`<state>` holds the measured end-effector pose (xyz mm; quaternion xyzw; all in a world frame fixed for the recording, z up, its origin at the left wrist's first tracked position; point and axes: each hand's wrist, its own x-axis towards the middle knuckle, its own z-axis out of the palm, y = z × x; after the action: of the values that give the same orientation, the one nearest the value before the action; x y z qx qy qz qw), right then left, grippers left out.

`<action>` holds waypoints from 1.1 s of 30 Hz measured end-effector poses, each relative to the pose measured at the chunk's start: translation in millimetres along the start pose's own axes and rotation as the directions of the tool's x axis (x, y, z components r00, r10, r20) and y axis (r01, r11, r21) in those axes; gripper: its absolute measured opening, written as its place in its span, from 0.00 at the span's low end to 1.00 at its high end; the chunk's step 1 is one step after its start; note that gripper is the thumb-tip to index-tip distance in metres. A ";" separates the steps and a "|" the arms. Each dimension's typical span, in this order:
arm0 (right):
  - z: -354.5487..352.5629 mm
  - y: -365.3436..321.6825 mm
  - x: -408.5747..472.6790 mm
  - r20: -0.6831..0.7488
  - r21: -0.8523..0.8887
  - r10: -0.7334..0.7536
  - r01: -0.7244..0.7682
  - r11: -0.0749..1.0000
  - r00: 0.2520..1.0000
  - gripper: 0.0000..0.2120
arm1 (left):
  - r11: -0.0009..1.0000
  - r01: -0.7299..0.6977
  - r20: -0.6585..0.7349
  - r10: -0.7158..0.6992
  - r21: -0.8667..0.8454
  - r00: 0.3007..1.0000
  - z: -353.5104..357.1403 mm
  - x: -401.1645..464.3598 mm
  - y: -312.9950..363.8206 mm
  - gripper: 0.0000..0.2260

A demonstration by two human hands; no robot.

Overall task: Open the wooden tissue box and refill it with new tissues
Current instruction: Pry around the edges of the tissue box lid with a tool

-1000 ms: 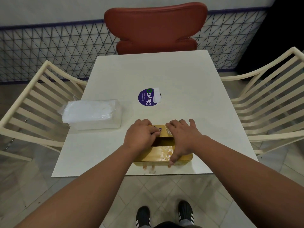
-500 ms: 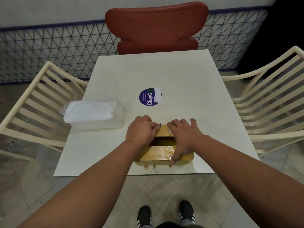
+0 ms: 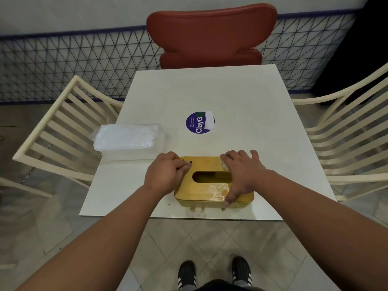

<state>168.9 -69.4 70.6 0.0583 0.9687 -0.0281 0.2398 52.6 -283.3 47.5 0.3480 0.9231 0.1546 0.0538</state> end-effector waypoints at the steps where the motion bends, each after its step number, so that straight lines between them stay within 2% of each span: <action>1: 0.0 0.1 0.0 0.000 -0.003 -0.001 0.001 1.000 1.000 0.66 | 1.000 -0.005 0.002 0.005 -0.005 1.000 0.3 -4.3 -0.8 0.13; 4: 0.0 0.7 0.4 -0.002 -0.016 -0.007 0.007 1.000 1.000 0.66 | 0.993 -0.113 -0.031 0.112 -0.036 0.993 5.4 -35.9 -0.1 0.14; 7: 0.9 2.9 1.4 -0.004 -0.033 -0.018 0.018 0.999 1.000 0.66 | 0.978 -0.204 -0.003 0.204 -0.040 0.979 9.5 -56.8 -0.4 0.18; 11: 2.7 4.7 1.4 -0.006 -0.023 -0.027 0.026 0.999 1.000 0.66 | 0.996 -0.082 -0.049 0.080 -0.037 0.996 3.2 -46.5 -7.3 0.22; 13: 3.9 4.1 1.3 -0.011 -0.024 -0.028 0.028 0.999 1.000 0.66 | 0.998 -0.046 -0.082 0.043 -0.032 0.996 3.9 -49.8 -6.7 0.21; 18: 6.8 6.3 0.9 -0.031 -0.007 -0.019 0.019 1.000 0.999 0.67 | 0.979 -0.202 -0.047 0.202 0.022 0.978 10.3 -65.9 9.7 0.12; 22: 8.7 5.2 0.4 -0.035 -0.012 -0.012 0.011 1.000 0.999 0.66 | 0.999 -0.053 -0.105 0.051 -0.012 0.993 6.7 -64.3 4.2 0.09; 24: 7.1 2.8 2.0 -0.028 -0.015 -0.002 0.002 1.000 1.000 0.66 | 0.997 -0.078 -0.114 0.079 0.008 0.990 10.5 -66.2 16.4 0.09; 28: 6.6 -0.5 3.0 -0.036 -0.024 0.014 -0.015 1.000 0.999 0.67 | 0.988 -0.154 0.001 0.154 -0.006 0.988 20.4 -56.1 60.8 0.12; 33: 10.1 5.8 -4.8 -0.030 0.052 0.007 -0.005 0.999 1.000 0.69 | 0.994 -0.103 0.021 0.102 0.029 0.995 17.1 -50.0 57.8 0.13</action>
<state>178.5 -64.9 63.7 0.0679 0.9709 -0.0515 0.2238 129.8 -271.0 49.6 0.3973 0.9056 0.1398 0.0495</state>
